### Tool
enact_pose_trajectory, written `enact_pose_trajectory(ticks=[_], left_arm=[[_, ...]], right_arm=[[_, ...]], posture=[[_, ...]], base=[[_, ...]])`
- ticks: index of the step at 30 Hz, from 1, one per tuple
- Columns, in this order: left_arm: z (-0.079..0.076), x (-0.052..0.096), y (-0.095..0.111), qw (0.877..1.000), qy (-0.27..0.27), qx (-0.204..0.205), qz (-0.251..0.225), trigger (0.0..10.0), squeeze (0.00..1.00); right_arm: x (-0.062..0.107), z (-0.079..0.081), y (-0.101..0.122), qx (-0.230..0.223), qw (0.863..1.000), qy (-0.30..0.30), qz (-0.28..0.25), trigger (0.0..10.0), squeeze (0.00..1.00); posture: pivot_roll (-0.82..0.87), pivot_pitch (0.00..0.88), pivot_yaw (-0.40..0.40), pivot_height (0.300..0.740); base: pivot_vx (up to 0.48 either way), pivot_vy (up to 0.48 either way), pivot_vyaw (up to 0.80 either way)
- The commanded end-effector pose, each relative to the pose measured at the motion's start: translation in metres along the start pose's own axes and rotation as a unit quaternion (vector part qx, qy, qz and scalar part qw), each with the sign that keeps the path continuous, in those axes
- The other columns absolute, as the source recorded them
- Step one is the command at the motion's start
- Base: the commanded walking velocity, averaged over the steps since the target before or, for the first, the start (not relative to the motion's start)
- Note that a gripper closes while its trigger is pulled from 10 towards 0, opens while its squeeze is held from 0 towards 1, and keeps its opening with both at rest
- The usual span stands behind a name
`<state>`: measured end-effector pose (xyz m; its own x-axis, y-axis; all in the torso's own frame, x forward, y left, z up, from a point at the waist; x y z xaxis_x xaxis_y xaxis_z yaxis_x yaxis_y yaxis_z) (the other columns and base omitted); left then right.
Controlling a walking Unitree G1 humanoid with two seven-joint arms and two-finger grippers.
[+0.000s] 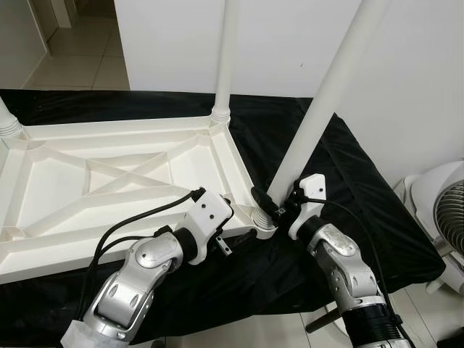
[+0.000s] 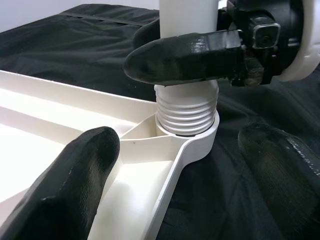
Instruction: Building children table
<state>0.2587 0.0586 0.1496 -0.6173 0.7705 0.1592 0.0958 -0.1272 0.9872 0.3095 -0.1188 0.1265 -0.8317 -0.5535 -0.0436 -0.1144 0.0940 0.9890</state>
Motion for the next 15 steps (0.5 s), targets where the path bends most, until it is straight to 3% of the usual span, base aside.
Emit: enact_pose_trajectory(ticks=[1,15], left_arm=[[-0.0039,-0.0007,0.0018,1.0,-0.005,0.002,-0.003,10.0,0.0],[-0.0046,-0.0059,0.0063,1.0,-0.012,-0.002,-0.008,10.0,0.0]], right_arm=[[0.0118,0.0018,-0.0376,-0.014,0.996,-0.009,0.086,10.0,0.0],[0.0093,0.0052,-0.0348,0.001,0.997,-0.008,0.071,10.0,0.0]], posture=[[0.15,0.045,-0.073,0.74],[0.15,0.038,-0.065,0.74]], base=[[0.0,0.0,0.0],[0.0,0.0,0.0]])
Point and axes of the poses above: a point about 5 cm out from each wrist's last joint towards the gripper, its own x axis pointing back from the gripper into the wrist, its own y axis along the axis of the wrist's last joint, z = x × y, the point moved 2 cm from there along -x, pointing out of the wrist towards the gripper, and after that the axes turned 11 degrees about x, right-handed, at the moved point
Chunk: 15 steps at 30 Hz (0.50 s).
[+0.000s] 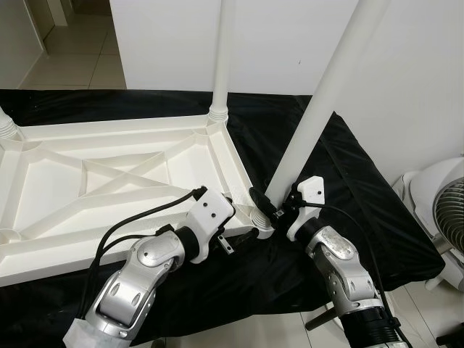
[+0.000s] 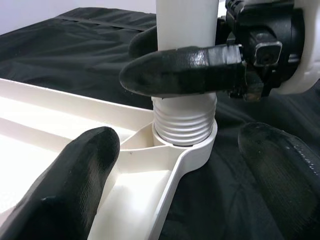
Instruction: Building children table
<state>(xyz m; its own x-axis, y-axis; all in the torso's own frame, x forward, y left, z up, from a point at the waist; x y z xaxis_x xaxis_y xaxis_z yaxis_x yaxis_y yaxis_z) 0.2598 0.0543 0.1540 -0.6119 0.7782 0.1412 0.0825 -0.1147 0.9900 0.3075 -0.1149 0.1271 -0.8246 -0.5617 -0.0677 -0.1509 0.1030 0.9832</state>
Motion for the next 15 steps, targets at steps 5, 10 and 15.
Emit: enact_pose_trajectory(ticks=[5,10,15], left_arm=[[-0.0038,-0.0037,0.0015,1.0,-0.012,0.0,0.001,10.0,0.0],[-0.0037,-0.0048,0.0019,1.0,-0.014,-0.001,0.002,10.0,0.0],[-0.0049,-0.0054,0.0018,1.0,-0.014,0.002,0.0,10.0,0.0]], right_arm=[[0.0111,0.0,-0.0343,-0.01,0.997,-0.014,0.08,10.0,0.0],[0.0106,-0.0015,-0.0336,-0.004,0.997,-0.018,0.077,10.0,0.0],[0.0073,-0.0017,-0.0311,0.007,0.997,-0.022,0.07,10.0,0.0]], posture=[[0.15,0.041,-0.062,0.74],[0.15,0.044,-0.065,0.74],[0.14,0.046,-0.068,0.74]], base=[[0.0,0.0,0.0],[0.0,0.0,0.0],[0.0,0.0,0.0]])
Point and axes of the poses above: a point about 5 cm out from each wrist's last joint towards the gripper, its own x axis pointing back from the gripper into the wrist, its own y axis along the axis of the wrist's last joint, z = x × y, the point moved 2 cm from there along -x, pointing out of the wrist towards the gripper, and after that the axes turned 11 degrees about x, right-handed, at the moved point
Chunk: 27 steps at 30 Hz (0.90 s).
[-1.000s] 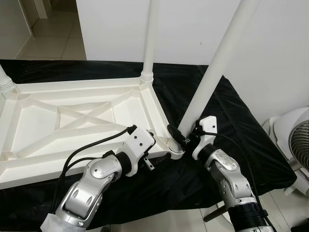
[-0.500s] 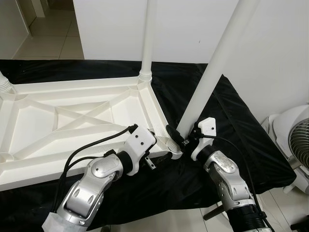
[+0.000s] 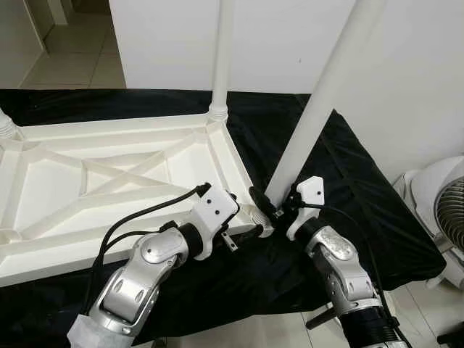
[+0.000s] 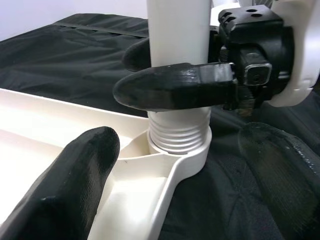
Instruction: Building children table
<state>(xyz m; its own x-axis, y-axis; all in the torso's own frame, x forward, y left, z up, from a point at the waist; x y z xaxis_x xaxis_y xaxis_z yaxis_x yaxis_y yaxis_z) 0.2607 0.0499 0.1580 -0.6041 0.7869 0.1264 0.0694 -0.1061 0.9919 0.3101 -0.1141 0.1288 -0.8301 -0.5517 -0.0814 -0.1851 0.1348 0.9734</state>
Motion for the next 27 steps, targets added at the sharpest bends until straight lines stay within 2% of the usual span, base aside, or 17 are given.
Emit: enact_pose_trajectory(ticks=[1,12,20,24,27], left_arm=[[-0.004,-0.002,-0.003,1.0,-0.01,0.004,0.008,10.0,0.0],[-0.004,0.0,-0.004,1.0,-0.006,0.006,0.01,10.0,0.0],[-0.005,0.001,-0.006,1.0,-0.004,0.009,0.011,10.0,0.0],[-0.006,0.001,-0.007,1.0,-0.005,0.009,0.012,10.0,0.0],[-0.007,0.002,-0.008,1.0,-0.006,0.01,0.014,10.0,0.0]], right_arm=[[0.008,0.001,-0.031,-0.013,0.997,-0.016,0.074,10.0,0.0],[-0.001,0.002,-0.026,-0.011,0.997,-0.03,0.064,10.0,0.0],[0.002,0.003,-0.03,-0.008,0.997,-0.032,0.071,10.0,0.0],[0.003,0.0,-0.033,-0.005,0.995,-0.052,0.082,10.0,0.0],[0.002,-0.007,-0.035,-0.005,0.989,-0.114,0.094,10.0,0.0]], posture=[[0.14,0.047,-0.068,0.74],[0.15,0.054,-0.08,0.74],[0.14,0.059,-0.084,0.74],[0.14,0.06,-0.085,0.74],[0.14,0.059,-0.086,0.74]], base=[[0.0,0.0,0.0],[0.0,0.0,0.0],[0.0,0.0,0.0],[0.0,0.0,0.0],[0.0,0.0,0.0]])
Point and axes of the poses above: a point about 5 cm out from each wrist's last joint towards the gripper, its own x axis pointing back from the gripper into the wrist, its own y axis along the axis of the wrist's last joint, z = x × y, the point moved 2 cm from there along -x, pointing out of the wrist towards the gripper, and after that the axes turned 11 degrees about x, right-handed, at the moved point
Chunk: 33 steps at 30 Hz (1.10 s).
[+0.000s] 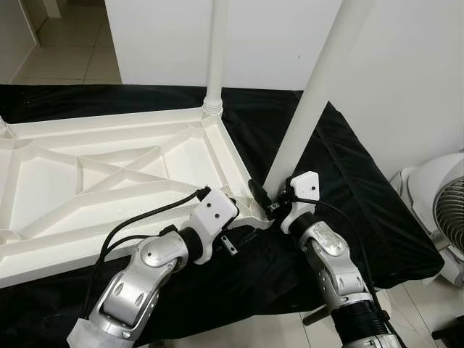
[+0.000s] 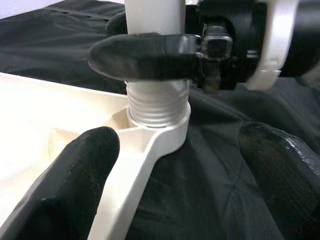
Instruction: Building children table
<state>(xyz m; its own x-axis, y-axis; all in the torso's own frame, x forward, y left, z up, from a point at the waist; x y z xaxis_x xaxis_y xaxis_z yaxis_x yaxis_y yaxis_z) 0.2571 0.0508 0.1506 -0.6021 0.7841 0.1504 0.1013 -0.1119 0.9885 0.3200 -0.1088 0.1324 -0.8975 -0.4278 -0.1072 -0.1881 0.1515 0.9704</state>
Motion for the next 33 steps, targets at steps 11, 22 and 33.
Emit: enact_pose_trajectory(ticks=[11,22,33], left_arm=[[-0.007,-0.001,-0.001,1.0,-0.01,0.001,0.004,10.0,0.0],[-0.008,-0.001,-0.001,1.0,-0.014,0.001,0.005,10.0,0.0],[-0.011,-0.002,-0.002,1.0,-0.022,0.001,0.007,10.0,0.0]], right_arm=[[0.014,-0.013,-0.037,-0.005,0.983,-0.154,0.101,10.0,0.0],[0.018,-0.03,-0.044,0.012,0.965,-0.231,0.127,10.0,0.0],[0.026,-0.056,-0.048,0.033,0.929,-0.336,0.152,10.0,0.0]], posture=[[0.15,0.052,-0.091,0.74],[0.15,0.036,-0.092,0.74],[0.15,0.023,-0.09,0.74]], base=[[0.0,0.0,0.0],[0.0,0.0,0.0],[0.0,0.0,0.0]])
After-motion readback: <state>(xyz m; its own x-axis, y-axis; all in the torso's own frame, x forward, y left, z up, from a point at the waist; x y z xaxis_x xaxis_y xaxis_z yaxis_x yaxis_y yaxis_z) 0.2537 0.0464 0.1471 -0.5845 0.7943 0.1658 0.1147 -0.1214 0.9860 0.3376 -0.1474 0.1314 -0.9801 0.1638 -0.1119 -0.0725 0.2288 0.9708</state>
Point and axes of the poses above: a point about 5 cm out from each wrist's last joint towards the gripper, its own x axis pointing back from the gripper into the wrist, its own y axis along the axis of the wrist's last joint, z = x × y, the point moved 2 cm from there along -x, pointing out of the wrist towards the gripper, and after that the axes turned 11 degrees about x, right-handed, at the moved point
